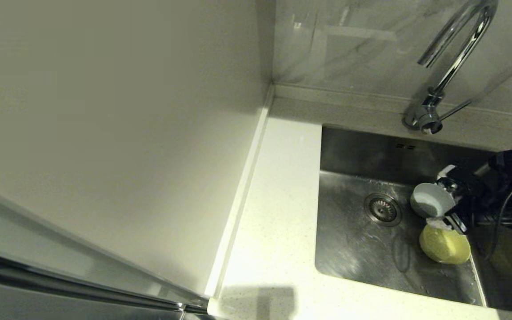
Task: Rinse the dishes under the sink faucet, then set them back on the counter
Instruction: Put a bowl back to the table from the sink
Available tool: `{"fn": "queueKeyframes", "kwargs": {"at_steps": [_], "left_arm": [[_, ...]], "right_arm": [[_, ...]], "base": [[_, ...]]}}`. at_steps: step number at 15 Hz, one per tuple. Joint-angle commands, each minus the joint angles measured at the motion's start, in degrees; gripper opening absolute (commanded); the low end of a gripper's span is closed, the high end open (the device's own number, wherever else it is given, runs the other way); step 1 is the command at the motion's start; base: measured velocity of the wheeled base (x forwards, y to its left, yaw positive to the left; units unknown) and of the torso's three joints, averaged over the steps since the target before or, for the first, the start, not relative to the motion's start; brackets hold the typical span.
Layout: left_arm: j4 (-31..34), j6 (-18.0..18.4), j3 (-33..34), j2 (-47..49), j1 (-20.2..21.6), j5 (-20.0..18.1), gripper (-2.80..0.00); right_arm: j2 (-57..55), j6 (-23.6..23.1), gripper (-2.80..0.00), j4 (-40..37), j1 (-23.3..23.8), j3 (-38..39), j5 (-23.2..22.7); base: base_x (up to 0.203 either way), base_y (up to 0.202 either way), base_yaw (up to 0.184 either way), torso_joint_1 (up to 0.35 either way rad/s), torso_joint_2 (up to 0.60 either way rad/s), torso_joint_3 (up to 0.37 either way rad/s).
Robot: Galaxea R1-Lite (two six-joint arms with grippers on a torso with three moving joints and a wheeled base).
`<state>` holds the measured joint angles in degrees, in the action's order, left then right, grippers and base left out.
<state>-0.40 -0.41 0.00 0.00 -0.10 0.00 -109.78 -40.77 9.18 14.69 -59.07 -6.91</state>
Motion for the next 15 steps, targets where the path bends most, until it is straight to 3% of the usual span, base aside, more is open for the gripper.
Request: {"fn": "queueKeyframes", "kwargs": {"at_steps": [1, 8, 15], "left_arm": [[-0.04, -0.02, 0.18, 0.0, 0.01, 0.0, -2.8], [-0.04, -0.02, 0.18, 0.0, 0.01, 0.0, -2.8], [-0.04, -0.02, 0.11, 0.0, 0.01, 0.0, -2.8]], "right_arm": [[-2.5, -0.06, 0.0, 4.78, -1.53, -3.02, 1.04], [-9.96, 0.07, 0.0, 10.67, -3.58, -6.37, 4.24], [-17.29, 0.31, 0.0, 10.85, -3.92, -11.22, 7.83]], "base": [[0.0, 0.0, 0.0, 0.0, 0.0, 0.0], [0.0, 0.0, 0.0, 0.0, 0.0, 0.0], [0.0, 0.0, 0.0, 0.0, 0.0, 0.0]]}}
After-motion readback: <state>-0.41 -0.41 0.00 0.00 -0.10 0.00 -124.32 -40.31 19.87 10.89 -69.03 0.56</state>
